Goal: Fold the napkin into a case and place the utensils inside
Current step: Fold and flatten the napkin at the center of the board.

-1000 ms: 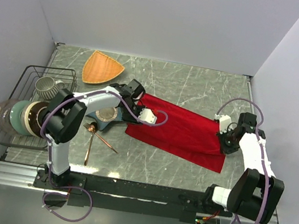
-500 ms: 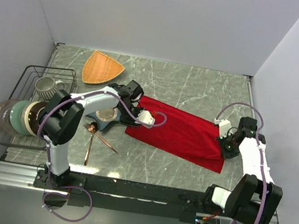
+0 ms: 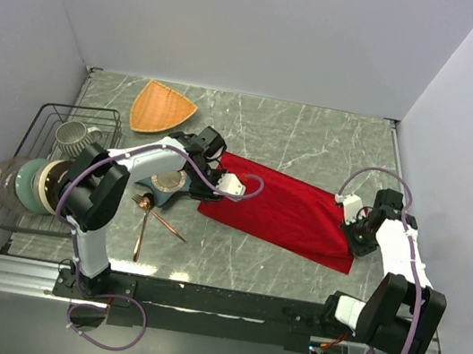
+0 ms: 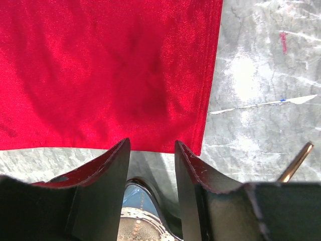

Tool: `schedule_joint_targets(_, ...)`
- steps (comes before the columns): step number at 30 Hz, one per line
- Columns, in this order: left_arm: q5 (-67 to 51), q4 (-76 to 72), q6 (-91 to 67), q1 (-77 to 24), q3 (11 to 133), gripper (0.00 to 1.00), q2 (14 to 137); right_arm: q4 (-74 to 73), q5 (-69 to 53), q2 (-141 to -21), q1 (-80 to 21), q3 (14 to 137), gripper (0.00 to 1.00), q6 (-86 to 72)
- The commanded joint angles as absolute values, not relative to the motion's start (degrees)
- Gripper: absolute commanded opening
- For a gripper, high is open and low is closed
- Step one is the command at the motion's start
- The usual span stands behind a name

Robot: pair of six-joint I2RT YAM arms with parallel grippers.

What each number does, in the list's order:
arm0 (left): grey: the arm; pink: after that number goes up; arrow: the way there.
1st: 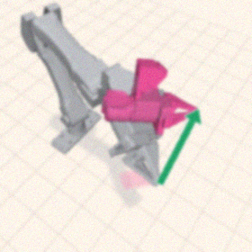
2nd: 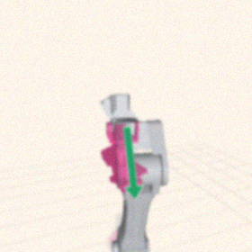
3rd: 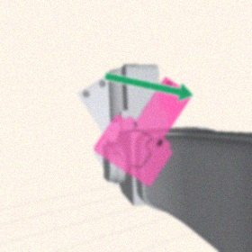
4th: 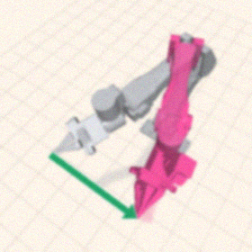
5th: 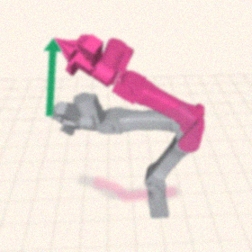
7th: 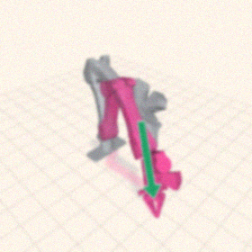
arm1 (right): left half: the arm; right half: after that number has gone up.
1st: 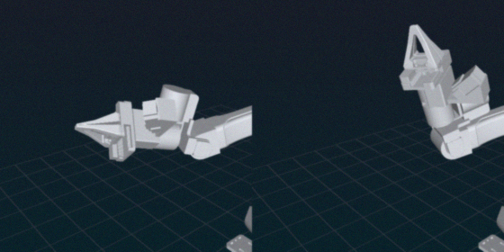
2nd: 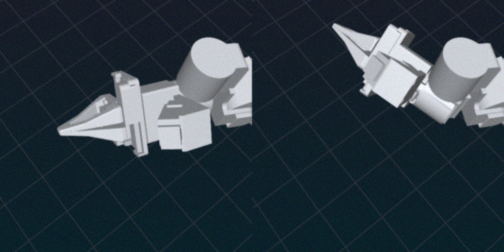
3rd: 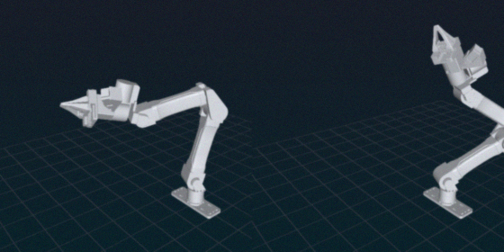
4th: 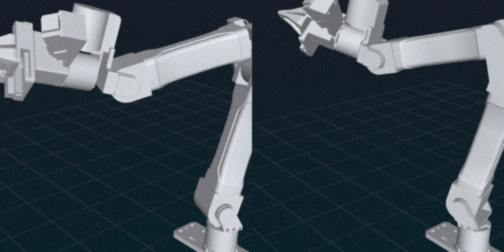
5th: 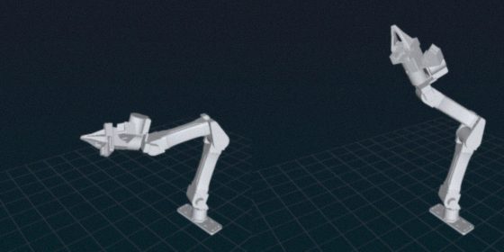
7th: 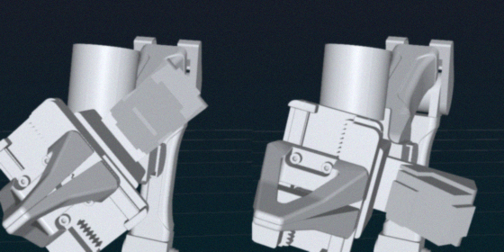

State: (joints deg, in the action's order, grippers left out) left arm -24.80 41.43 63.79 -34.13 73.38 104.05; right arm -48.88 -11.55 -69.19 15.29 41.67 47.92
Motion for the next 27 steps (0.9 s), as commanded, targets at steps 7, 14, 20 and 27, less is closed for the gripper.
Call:
schedule_joint_targets(7, -28.21, 41.49, 62.32, -34.37, 72.86, 0.49, 100.63, -50.89, -10.2, -68.56, 15.64, 40.43, 0.43, 50.89)
schedule_joint_targets(14, -29.97, 42.01, 58.72, -33.05, 74.61, 0.5, 100.2, -58.69, -13.53, -67.15, 15.91, 45.52, 0.53, 50.28)
schedule_joint_targets(20, -36.73, 39.39, 46.1, -28.57, 79.71, 0.5, 98.97, -61.7, -19.33, -70.12, 17.75, 54.48, 0.55, 37.73)
schedule_joint_targets(27, -37.18, 23.58, 28.32, -25.75, 77.26, 0.55, 91.42, -55.46, -14.42, -73.3, 26.08, 60.2, 0.52, 19.53)
